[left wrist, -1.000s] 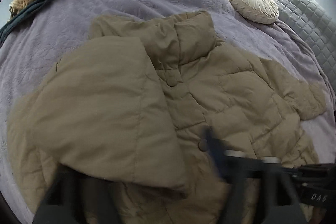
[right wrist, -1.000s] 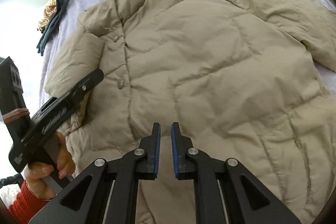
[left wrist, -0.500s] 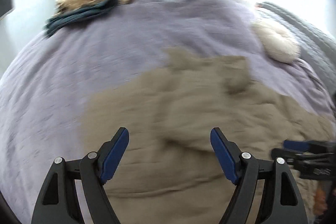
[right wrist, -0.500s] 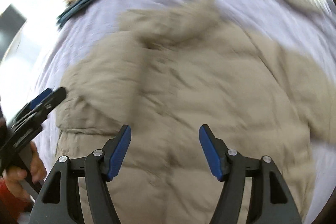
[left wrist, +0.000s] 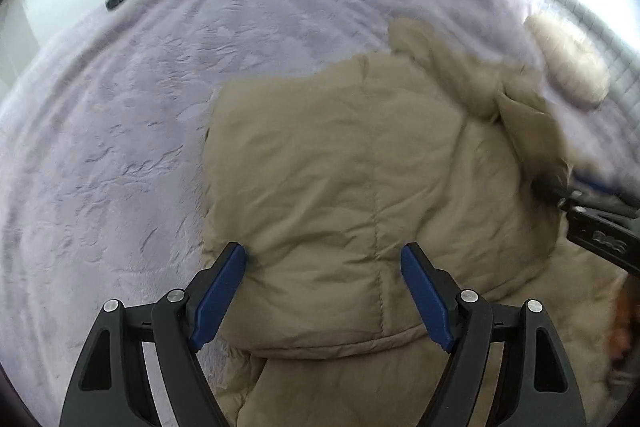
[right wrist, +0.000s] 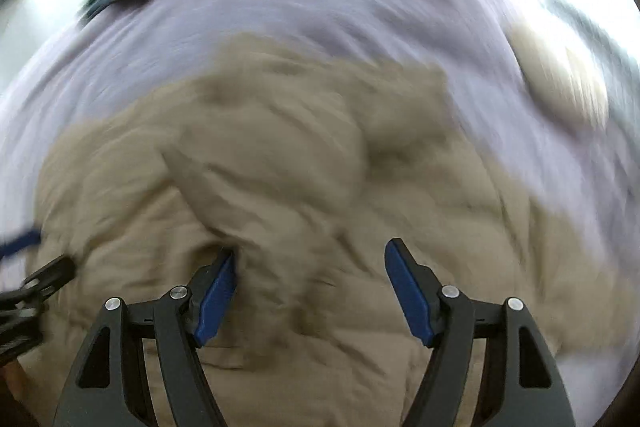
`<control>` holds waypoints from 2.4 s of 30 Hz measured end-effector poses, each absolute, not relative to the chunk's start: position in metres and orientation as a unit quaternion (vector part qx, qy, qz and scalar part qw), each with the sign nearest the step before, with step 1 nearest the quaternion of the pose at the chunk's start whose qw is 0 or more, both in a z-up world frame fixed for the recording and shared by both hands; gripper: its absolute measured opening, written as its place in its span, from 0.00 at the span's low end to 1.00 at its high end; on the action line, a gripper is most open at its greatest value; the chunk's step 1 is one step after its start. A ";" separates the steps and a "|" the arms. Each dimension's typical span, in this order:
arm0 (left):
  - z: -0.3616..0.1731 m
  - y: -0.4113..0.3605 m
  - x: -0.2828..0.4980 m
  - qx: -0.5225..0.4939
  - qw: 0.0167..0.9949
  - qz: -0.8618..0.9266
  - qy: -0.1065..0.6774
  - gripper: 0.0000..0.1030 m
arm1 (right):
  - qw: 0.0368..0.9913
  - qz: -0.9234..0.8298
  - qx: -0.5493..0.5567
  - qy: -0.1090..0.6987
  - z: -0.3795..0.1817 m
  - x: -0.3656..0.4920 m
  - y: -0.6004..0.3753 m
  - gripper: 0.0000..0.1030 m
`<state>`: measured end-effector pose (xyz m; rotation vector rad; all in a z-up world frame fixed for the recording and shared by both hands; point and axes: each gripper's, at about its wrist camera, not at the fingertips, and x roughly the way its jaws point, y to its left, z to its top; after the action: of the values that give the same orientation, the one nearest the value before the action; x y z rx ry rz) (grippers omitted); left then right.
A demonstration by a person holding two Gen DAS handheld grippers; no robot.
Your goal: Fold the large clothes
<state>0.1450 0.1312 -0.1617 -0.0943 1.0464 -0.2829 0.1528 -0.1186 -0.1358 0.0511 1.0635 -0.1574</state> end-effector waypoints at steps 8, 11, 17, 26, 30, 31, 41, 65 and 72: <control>-0.179 0.218 0.216 -0.256 0.802 -0.144 0.521 0.79 | 0.784 -0.061 0.313 0.532 -0.181 0.134 -0.219 0.21; -0.208 0.224 0.242 -0.309 0.756 -0.171 0.551 0.78 | 0.789 -0.062 0.297 0.534 -0.183 0.132 -0.215 0.20; -0.185 0.193 0.250 -0.264 0.797 -0.210 0.500 0.25 | 0.790 -0.062 0.284 0.539 -0.185 0.128 -0.210 0.20; -0.148 0.150 0.229 -0.050 0.875 -0.199 0.439 0.18 | 0.792 -0.073 0.280 0.538 -0.187 0.126 -0.208 0.20; -0.179 0.174 0.247 -0.093 0.861 -0.148 0.478 0.19 | 0.793 -0.062 0.274 0.540 -0.185 0.131 -0.202 0.20; -0.180 0.179 0.248 -0.108 0.859 -0.138 0.481 0.19 | 0.794 -0.060 0.270 0.542 -0.185 0.133 -0.201 0.20; -0.120 0.194 0.212 -0.070 0.881 -0.126 0.451 0.19 | 0.818 -0.140 0.258 0.494 -0.129 0.091 -0.249 0.37; -0.167 0.147 0.194 -0.031 0.849 -0.122 0.513 0.19 | 0.801 -0.079 0.270 0.528 -0.154 0.088 -0.235 0.27; -0.141 0.134 0.171 -0.042 0.837 -0.145 0.526 0.25 | 0.788 -0.077 0.308 0.527 -0.143 0.059 -0.250 0.37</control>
<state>0.1709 0.1335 -0.1409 -0.0880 1.1128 -0.3077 0.0592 -0.2502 -0.1430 0.6636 1.1351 -0.1657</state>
